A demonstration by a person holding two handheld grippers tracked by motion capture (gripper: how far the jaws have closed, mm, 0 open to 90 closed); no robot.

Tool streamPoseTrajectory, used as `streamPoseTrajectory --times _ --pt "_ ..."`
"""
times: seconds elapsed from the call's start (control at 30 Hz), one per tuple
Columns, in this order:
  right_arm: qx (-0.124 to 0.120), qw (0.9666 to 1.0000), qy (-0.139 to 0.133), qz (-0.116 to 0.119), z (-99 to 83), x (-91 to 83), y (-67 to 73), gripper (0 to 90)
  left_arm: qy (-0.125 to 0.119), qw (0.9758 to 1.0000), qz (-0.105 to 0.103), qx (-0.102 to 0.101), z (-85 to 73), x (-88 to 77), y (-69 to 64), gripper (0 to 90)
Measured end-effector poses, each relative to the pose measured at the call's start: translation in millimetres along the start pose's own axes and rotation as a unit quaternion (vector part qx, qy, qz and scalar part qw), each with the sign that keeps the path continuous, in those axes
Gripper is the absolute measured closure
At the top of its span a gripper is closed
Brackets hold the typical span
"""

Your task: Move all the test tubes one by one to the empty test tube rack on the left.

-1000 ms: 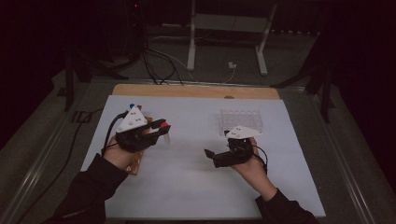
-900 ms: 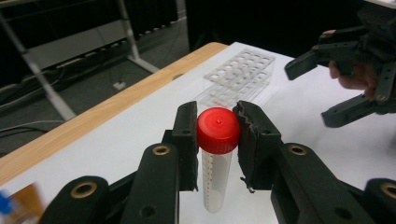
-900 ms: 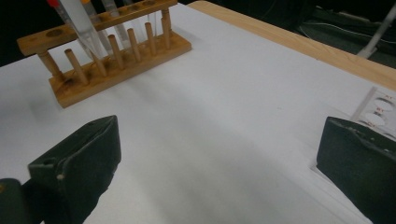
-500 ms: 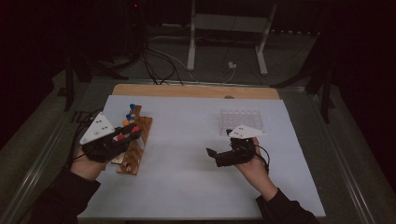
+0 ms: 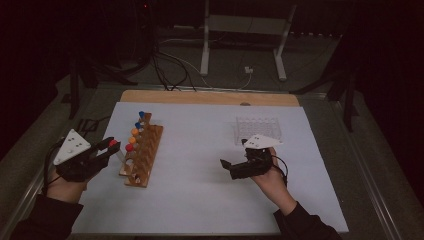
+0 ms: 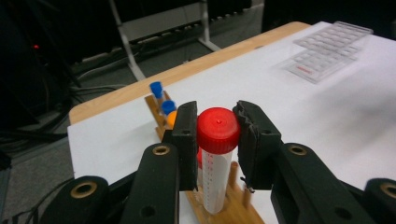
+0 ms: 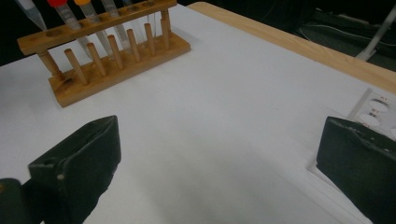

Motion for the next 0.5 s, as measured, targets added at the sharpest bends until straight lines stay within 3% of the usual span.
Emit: streamPoseTrajectory --times 0.17,0.3,0.4,0.5 --pt "0.002 1.0000 0.002 -0.002 -1.5 -0.5 -1.7 0.0 0.005 0.9999 0.004 -0.016 -13.5 13.2 2.3 71.6" --pt "0.004 1.0000 0.002 -0.002 -1.7 -1.0 -3.3 0.0 0.040 0.9992 0.004 -0.010 -29.5 22.6 -0.2 71.6" --pt "0.003 1.0000 0.004 -0.002 -2.2 -0.6 -2.9 0.0 0.072 0.9973 0.001 -0.012 -45.0 30.8 -2.3 71.5" --pt "0.003 1.0000 0.004 -0.001 -1.8 -0.7 -2.9 0.0 0.089 0.9959 0.003 -0.018 -57.5 36.6 -2.5 71.3"
Point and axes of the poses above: each handheld gripper's, and its own axes: x roughly forward along the jaws, z roughly out of its top, y roughly to its left, the point moved 10 cm from there along x, roughly forward along the jaws, and after that the axes turned 6 degrees about -x, right-handed, at the moved point
